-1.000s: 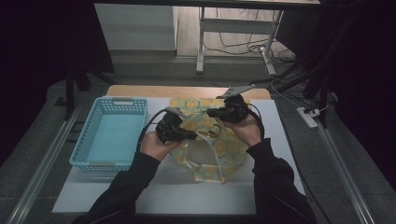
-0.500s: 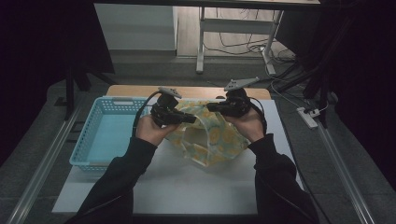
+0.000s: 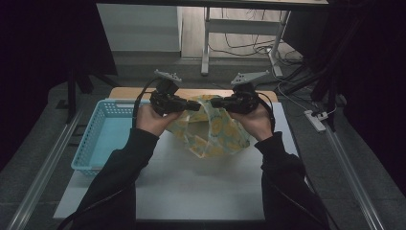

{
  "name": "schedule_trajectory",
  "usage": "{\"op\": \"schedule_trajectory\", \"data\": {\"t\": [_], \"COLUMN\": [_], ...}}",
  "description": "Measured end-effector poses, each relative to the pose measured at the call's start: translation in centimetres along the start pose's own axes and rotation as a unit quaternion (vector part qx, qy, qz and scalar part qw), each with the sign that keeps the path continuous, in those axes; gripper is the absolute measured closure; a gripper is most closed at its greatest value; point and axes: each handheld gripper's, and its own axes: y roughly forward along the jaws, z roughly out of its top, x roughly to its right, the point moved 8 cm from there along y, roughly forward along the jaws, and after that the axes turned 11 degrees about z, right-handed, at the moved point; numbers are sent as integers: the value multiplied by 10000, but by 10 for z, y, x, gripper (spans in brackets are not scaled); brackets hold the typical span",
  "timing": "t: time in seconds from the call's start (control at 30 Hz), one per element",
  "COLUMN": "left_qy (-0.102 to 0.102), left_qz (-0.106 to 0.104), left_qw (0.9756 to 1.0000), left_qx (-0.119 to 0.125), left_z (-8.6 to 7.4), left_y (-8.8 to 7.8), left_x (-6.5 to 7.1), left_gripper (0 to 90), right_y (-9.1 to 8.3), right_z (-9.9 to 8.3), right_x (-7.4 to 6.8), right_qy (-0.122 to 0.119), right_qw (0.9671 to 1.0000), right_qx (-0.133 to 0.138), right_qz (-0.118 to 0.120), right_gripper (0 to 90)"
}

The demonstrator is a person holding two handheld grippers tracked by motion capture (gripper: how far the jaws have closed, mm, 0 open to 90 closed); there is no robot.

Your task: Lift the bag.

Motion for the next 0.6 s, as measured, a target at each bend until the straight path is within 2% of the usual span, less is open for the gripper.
{"op": "schedule_trajectory", "data": {"t": [0.33, 0.6], "left_qy": [169, 171], "left_qz": [166, 211], "left_qw": [9996, 9990], "left_qx": [151, 356], "left_z": [30, 51], "left_y": [-20, -33], "left_x": [2, 4], "left_gripper": [897, 897], "right_y": [-15, -24], "right_z": [28, 49], "right_x": [-9, -14], "right_qy": [-274, -396], "right_qw": [9995, 9987], "right_qx": [144, 305], "right_qz": [-77, -93], "right_gripper": [900, 900]}}
